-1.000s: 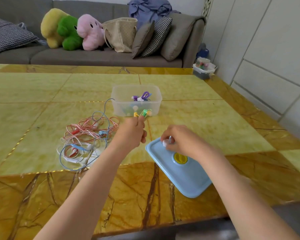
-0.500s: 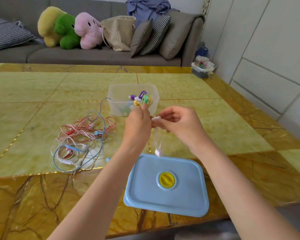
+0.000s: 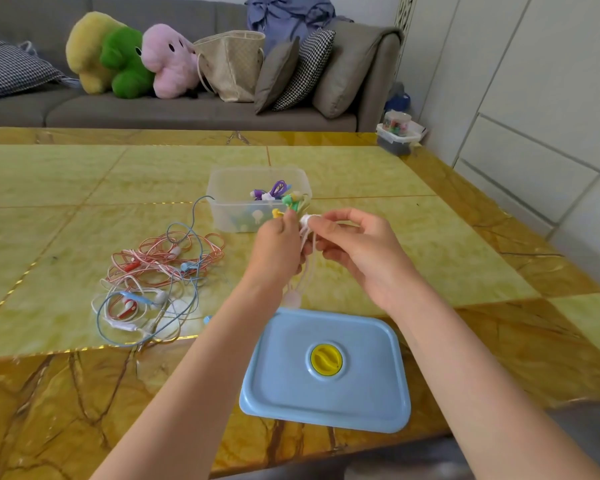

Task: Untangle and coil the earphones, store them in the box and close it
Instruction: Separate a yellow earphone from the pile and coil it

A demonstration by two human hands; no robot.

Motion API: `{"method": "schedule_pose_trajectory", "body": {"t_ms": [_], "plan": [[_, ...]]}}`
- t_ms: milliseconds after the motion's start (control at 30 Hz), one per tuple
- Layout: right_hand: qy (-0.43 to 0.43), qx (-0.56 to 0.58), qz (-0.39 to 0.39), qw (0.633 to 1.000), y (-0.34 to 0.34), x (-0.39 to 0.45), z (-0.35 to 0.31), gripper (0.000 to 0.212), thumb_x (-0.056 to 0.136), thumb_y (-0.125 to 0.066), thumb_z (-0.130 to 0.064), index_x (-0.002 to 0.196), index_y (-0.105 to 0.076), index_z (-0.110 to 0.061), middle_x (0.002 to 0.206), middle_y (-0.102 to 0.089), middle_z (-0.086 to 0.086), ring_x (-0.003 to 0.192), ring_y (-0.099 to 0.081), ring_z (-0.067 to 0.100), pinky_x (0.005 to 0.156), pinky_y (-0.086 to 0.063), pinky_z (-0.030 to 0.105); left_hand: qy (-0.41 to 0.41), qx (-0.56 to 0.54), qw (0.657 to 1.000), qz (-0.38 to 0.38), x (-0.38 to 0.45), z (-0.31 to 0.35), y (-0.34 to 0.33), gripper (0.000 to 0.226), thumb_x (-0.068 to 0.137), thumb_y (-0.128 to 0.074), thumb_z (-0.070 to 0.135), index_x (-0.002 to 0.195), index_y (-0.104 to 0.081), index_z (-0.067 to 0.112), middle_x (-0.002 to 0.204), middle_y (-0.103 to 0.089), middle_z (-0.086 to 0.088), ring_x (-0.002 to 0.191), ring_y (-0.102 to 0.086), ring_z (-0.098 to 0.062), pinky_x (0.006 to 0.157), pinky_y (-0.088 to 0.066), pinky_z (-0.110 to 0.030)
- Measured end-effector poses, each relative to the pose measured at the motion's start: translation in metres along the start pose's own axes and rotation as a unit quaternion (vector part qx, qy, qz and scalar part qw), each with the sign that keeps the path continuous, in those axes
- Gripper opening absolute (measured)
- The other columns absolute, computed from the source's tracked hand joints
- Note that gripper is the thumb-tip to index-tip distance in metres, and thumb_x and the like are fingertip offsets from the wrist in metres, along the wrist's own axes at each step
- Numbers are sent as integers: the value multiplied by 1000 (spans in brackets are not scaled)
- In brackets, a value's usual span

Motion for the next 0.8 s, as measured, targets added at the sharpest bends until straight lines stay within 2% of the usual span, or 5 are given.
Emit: {"method": "schedule_pose_trajectory", "body": {"t_ms": [167,333,533,667,800], "plan": [[-25,-144,-78,986,-14,-7,9,10,78,-73,-15,79,-65,-9,67,-63,-2,61,-57,8,58,-46,19,22,-32,997,65,0,-4,16,44,103,-28,24,65,-45,11,57,-44,-3,44,-40,-11,42,-33,-19],[-46,-169,-95,980,-16,-9,14,10,82,-68,-5,73,-64,-8,67,-62,3,61,-58,8,60,-47,17,44,-80,995,44,0,-7,11,42,103,-28,25,67,-46,13,56,-42,0,35,-38,-6,33,-29,-11],[-75,19,-33,996,-5,-3,11,25,84,-55,2,64,-53,-11,54,-56,0,53,-52,10,56,-45,19,69,-143,987,16,3,-9,14,34,102,-30,26,73,-46,18,37,-39,13,31,-32,-2,39,-30,-14],[-131,218,-55,966,-8,-3,10,28,89,-51,-4,63,-46,-13,51,-45,-1,52,-48,11,57,-42,22,74,-136,988,8,2,-10,9,33,102,-32,26,75,-47,17,49,-39,5,42,-35,-8,36,-28,-14],[-99,386,21,917,19,7,2,29,91,-44,1,66,-40,-12,51,-38,0,45,-39,10,51,-44,23,50,-52,997,23,6,-15,12,36,102,-30,25,70,-44,15,58,-38,-1,48,-30,-14,43,-27,-22]]}}
Point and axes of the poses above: each hand's wrist, its own x-axis towards the middle knuckle, its own y-axis out of the back of the hand, z = x × y, the point moved 8 cm from there along x, towards the middle knuckle
